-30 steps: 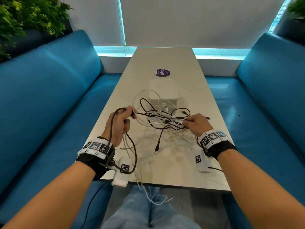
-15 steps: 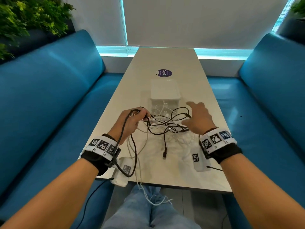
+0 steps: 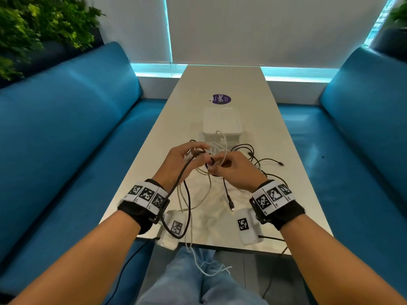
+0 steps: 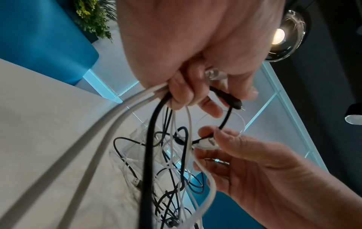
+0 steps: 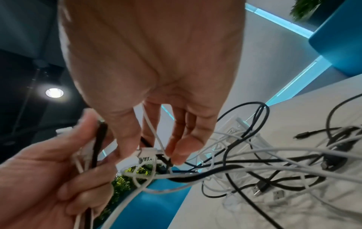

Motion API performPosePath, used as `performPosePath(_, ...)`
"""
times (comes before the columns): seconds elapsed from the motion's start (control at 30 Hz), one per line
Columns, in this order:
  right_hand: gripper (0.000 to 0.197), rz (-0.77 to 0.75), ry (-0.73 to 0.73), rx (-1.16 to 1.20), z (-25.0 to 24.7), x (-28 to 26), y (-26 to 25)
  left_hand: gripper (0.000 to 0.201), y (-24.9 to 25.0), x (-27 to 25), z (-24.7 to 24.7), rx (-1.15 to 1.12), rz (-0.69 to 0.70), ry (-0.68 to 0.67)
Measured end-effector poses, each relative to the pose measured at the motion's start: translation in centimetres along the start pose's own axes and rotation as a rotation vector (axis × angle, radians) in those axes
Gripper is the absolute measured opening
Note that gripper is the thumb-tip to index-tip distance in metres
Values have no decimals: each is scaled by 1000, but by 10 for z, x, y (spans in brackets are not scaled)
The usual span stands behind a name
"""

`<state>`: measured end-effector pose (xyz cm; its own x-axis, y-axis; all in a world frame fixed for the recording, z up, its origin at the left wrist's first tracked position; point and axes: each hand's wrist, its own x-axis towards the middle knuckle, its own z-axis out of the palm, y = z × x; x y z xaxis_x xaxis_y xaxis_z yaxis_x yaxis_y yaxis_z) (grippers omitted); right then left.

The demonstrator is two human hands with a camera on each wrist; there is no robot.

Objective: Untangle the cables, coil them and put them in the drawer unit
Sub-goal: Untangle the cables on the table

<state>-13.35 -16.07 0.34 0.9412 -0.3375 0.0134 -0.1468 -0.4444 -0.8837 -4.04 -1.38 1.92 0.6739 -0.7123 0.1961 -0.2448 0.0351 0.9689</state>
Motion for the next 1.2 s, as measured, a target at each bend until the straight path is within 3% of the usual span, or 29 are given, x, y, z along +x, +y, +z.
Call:
performPosePath(0.1, 9, 9, 12, 79, -6, -1, -3, 52, -10, 6, 0, 149, -76, -86)
performPosePath(0.23, 15, -40, 27, 131, -10, -3, -11, 26, -24, 14, 15, 376, -125, -18)
performPosePath(0.43, 21, -63, 106, 97, -19, 4, -14, 17, -37, 16, 30, 652, -112, 179)
performPosePath(0.53, 20, -55, 213, 140, -28, 5, -12, 28, -42, 16, 26, 563, -226, 205)
performPosePath(0.73, 17, -140, 340, 323, -30, 7, -5, 15, -36, 20, 19, 352, -343, 182)
performPosePath(0.83, 18, -126, 436, 511, -36, 9, -4, 19, -38, 20, 14, 270, -393, 224)
performPosePath(0.9, 19, -158, 454, 580, -44, 10, -2, 9, -42, 17, 8, 222, -422, 235)
performPosePath(0.97, 18, -154, 426, 641, -48, 10, -2, 11, -44, 12, 3, 222, -433, 153)
performPosePath(1.07, 16, -160, 395, 582, -46, 8, -3, 26, -37, 10, 2, 209, -341, 81)
performPosePath(1.2, 10, -158, 372, 419, -39, 8, -3, 22, -16, 15, 13, 133, -165, 324)
